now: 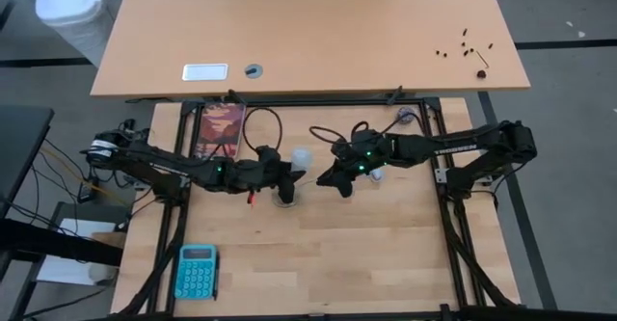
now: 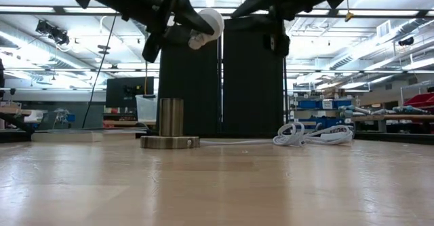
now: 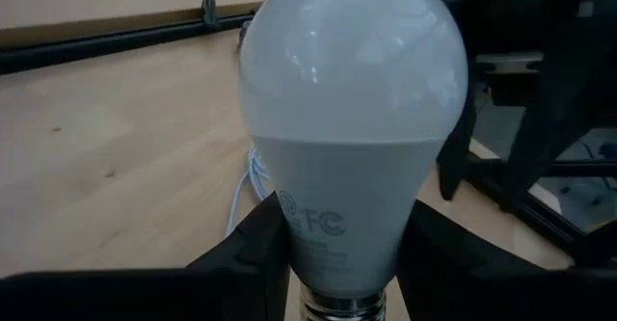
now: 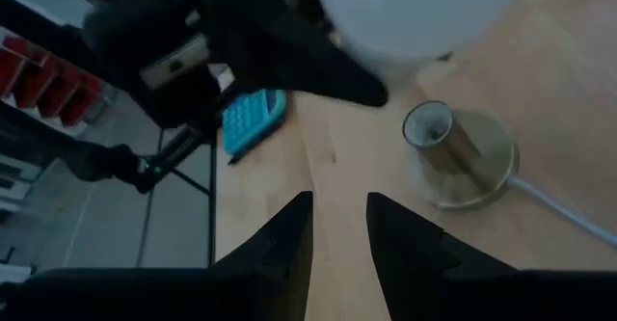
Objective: Screw lightbulb
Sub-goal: Insert the lightbulb into the desk lamp
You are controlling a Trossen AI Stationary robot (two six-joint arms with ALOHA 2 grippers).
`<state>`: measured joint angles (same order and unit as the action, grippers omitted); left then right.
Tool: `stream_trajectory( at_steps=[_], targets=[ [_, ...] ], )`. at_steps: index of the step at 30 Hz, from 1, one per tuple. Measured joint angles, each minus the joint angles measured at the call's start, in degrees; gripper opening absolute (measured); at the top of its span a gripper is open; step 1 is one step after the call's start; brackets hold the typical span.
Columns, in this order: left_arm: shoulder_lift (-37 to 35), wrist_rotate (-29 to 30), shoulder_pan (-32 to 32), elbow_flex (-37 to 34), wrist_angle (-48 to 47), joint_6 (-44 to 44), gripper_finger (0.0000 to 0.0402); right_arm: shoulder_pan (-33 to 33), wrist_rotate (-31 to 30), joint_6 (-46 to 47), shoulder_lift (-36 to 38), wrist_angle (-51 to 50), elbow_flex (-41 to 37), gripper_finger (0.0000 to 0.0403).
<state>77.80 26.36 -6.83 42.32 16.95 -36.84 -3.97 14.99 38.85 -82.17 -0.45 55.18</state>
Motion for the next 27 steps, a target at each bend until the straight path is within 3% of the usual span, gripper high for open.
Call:
stream_trajectory(
  at_steps=[10,22,27],
  targets=[
    [0.1,-0.1,-3.0,-0.4,-1.9,0.5,0.0147,-2.6,-3.4,-0.1,-0.3,-0.1,0.0,0.0110],
    [-2.4,0.4,-3.1,-0.4,-5.5,4.6,0.0147,-1.6,-1.3,0.4,-3.1,0.1,0.0,0.0110],
    [-5.2,-2.5,-1.5,-0.8,-6.1,8.8,0.0147,-0.9,0.0,0.1,-3.1,1.6,0.0,0.0110]
  ],
)
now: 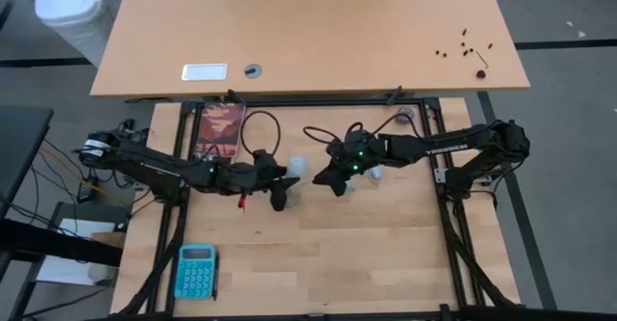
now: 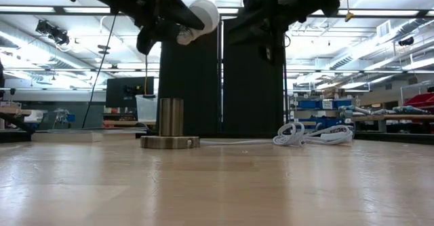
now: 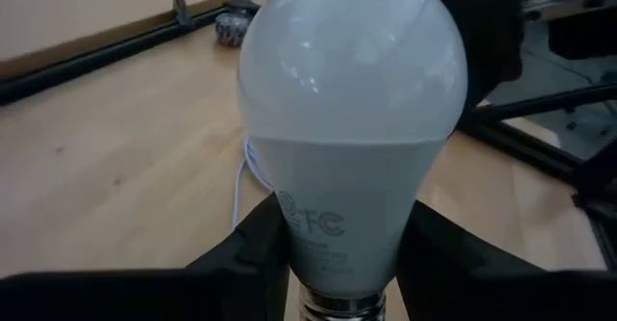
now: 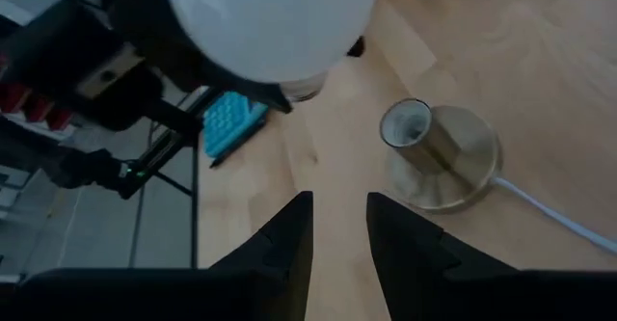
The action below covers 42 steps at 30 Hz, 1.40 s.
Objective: Screw lightbulb
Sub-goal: Insert the lightbulb into the desk lamp
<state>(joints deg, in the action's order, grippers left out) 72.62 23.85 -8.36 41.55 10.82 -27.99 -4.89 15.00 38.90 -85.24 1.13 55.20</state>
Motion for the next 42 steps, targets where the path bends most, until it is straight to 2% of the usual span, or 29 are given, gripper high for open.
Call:
stream_trajectory(
  at_steps=[10,19,30,42],
  targets=[
    [-9.0,-8.6,5.4,-8.5,1.9,2.2,0.0147,-0.7,-1.1,1.6,0.1,1.0,0.0,0.0110],
    [-11.3,-16.2,9.5,-14.9,9.4,0.2,0.0147,-2.2,-3.8,3.4,0.0,1.2,0.0,0.0110],
    [-10.1,-15.5,9.5,-15.3,10.8,3.6,0.0147,-3.2,-5.1,3.5,0.0,2.2,0.0,0.0110],
    [-1.7,-15.4,9.5,-15.3,16.1,6.6,0.0148,-2.1,-5.0,4.1,0.0,1.7,0.0,0.0110]
  ],
)
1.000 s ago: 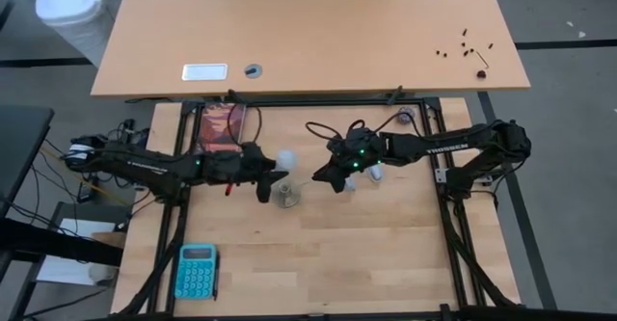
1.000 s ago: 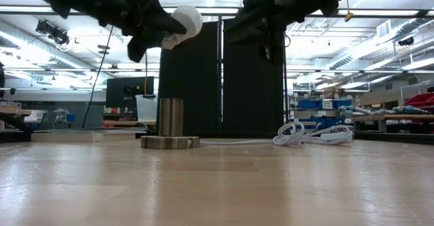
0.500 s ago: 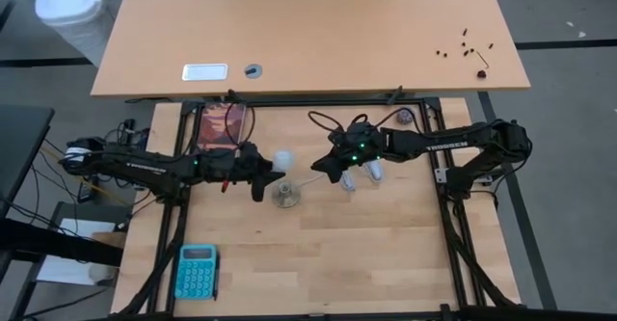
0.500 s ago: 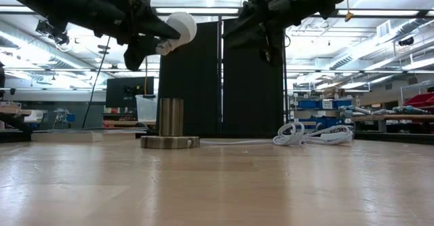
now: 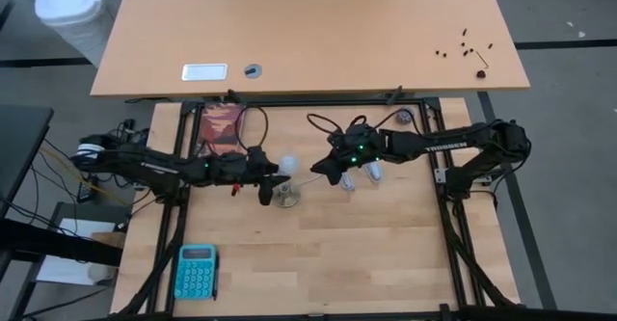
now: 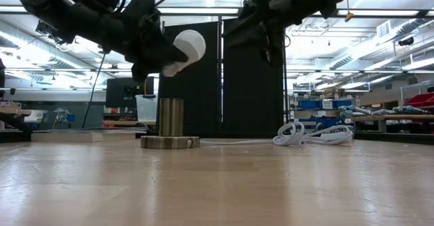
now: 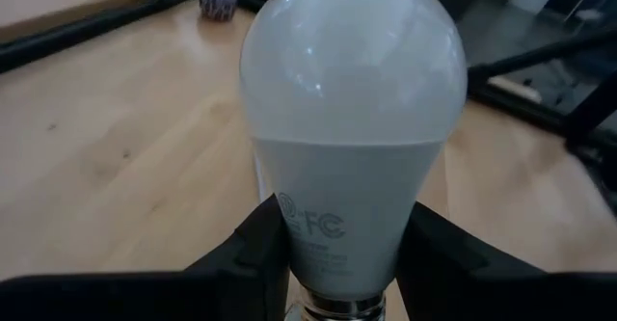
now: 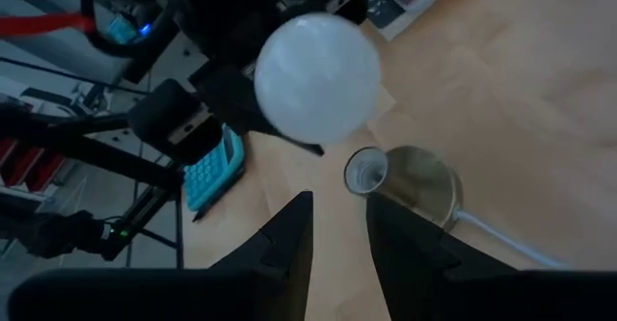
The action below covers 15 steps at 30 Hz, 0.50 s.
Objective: Screw lightbulb
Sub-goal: Insert the lightbulb into the desk lamp
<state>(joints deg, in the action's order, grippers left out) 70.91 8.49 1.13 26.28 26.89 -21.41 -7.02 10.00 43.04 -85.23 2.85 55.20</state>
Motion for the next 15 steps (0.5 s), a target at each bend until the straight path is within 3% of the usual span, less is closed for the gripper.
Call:
stream_trajectory(
  at_steps=[10,15],
  targets=[
    [0.5,-0.2,-1.2,0.0,6.3,-1.3,0.0148,1.0,-1.2,-0.3,-0.2,-7.1,0.0,0.0110],
    [1.6,-0.2,-2.5,0.1,6.5,-1.1,0.0148,0.1,-0.4,-0.8,-3.5,-2.3,0.2,0.0110]
  ],
)
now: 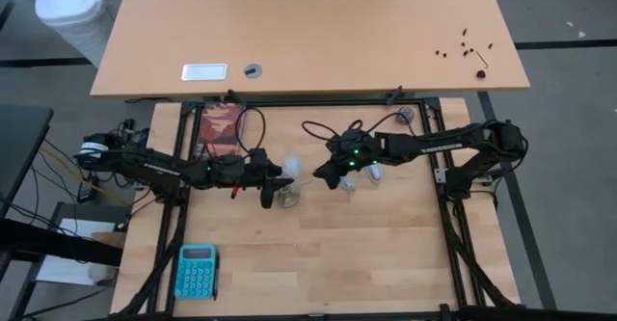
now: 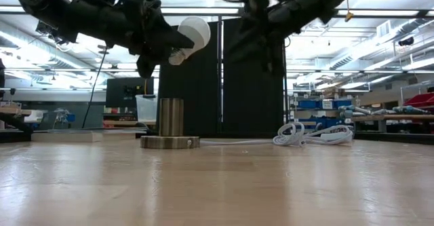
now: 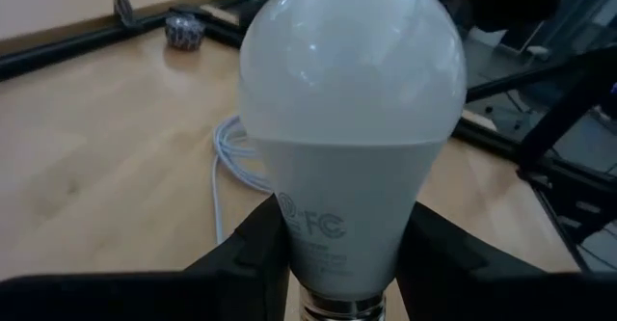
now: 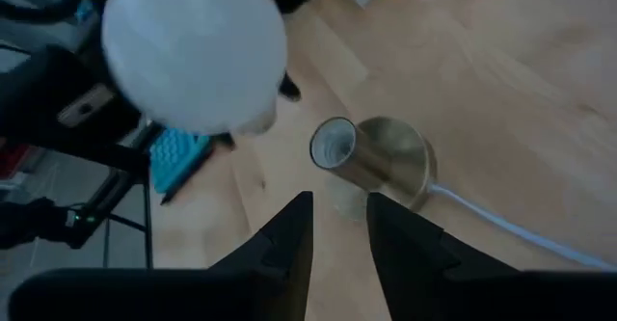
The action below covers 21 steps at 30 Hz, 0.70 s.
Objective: Screw lightbulb
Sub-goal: Insert the lightbulb into the desk lamp
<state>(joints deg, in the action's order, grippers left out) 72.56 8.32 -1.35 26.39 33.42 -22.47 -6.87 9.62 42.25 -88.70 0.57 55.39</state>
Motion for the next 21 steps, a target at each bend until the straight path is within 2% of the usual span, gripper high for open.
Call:
stream_trajectory(
  at_steps=[2,8,14,21],
  targets=[
    [0.3,0.1,-0.3,-0.1,-0.1,-0.1,0.0148,0.0,0.4,0.0,-2.0,1.0,-0.3,0.0110],
    [0.7,1.0,-0.3,0.0,1.2,-0.1,0.0148,1.5,1.1,-0.3,-7.1,12.2,-0.1,0.0110],
    [1.4,1.6,-0.3,0.0,1.6,1.4,0.0148,2.3,0.6,2.6,-8.7,12.8,-0.2,0.0110],
    [3.8,-1.4,-1.1,-0.1,1.8,1.3,0.0148,2.3,-1.5,4.1,-8.8,12.7,-0.2,0.0109]
  ],
)
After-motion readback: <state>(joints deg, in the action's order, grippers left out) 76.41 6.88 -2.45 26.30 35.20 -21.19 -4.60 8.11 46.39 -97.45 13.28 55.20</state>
